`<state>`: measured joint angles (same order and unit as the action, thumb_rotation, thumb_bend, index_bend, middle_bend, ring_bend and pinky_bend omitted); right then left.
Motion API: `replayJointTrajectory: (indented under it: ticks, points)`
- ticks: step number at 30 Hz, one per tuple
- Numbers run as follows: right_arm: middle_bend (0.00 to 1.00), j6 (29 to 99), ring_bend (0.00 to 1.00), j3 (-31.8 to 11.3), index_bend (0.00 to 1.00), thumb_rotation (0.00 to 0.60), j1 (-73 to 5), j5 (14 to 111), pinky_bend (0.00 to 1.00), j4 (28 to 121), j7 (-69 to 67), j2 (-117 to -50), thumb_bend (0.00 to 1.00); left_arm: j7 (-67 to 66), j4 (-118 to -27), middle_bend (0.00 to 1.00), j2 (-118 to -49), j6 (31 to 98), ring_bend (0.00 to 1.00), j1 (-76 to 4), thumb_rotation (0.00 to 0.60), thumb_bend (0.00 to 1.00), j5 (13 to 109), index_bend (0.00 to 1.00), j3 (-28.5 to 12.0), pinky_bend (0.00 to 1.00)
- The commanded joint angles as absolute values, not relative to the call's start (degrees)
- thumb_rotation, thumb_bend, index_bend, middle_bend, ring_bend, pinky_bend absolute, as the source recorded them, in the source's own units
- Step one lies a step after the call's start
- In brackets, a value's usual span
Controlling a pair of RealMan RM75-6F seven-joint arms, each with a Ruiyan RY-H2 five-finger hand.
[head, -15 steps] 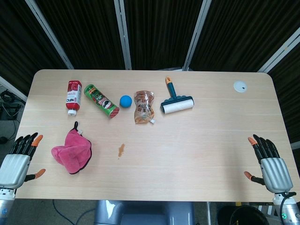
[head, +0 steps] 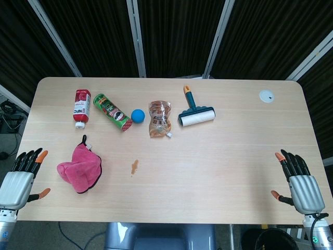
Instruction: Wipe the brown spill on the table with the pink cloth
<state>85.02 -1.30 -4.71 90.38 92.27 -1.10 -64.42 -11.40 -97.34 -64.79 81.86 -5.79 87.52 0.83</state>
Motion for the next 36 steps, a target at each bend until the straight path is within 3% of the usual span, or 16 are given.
replayJointTrajectory:
  ticks: [1,11,24,36]
  points:
    - [0.00,85.0,0.00,-1.3,0.00,0.600,-4.7,90.3,0.06,92.3,-1.1,-64.3,0.01,-11.6,-97.6,0.00,-64.6,81.7,0.00,-5.8,0.600,0.00,87.3,0.00,0.9,0.00]
    - [0.00,85.0,0.00,-1.3,0.00,0.600,-4.6,90.3,0.06,92.5,-1.0,-64.3,0.01,-14.2,-98.8,0.00,-64.1,79.1,0.00,-6.3,0.600,0.00,85.3,0.00,1.3,0.00]
    - [0.00,85.6,0.00,-1.1,0.00,0.600,-4.3,90.6,0.06,93.2,-0.5,-64.3,0.01,-26.9,-102.7,0.00,-69.7,69.8,0.00,-12.5,0.600,0.00,70.8,0.00,-3.1,0.00]
    - [0.00,85.4,0.00,-1.1,0.00,0.600,-4.3,90.6,0.06,93.5,-1.0,-64.2,0.01,-36.7,-101.9,0.00,-75.1,67.3,0.00,-16.4,0.600,0.00,59.7,0.00,-3.8,0.00]
